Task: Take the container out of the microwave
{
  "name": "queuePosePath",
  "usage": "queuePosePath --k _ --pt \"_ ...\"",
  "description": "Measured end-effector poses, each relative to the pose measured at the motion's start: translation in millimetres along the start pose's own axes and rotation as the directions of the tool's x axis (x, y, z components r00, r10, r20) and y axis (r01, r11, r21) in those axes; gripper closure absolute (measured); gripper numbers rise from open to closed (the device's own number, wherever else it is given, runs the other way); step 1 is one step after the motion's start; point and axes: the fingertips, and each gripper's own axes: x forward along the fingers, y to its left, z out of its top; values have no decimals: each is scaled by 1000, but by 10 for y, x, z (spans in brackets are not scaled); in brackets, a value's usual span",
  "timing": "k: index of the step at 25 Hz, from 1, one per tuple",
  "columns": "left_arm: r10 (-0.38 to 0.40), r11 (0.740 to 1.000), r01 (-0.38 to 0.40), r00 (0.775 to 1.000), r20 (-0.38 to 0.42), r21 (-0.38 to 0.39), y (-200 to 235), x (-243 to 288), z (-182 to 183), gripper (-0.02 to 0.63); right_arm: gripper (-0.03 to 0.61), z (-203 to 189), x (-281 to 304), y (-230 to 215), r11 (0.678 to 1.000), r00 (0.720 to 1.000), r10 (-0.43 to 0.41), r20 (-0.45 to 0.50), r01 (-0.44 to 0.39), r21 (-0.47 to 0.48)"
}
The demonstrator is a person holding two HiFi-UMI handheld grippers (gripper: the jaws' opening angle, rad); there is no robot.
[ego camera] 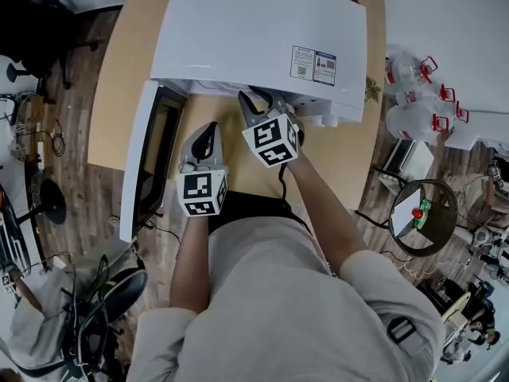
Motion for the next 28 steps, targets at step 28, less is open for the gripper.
queuePosePath --k 28 --pt "24 999 -25 999 -28 -23 212 -64 -69 612 463 -175 627 -13 952 974 -55 -219 -15 -307"
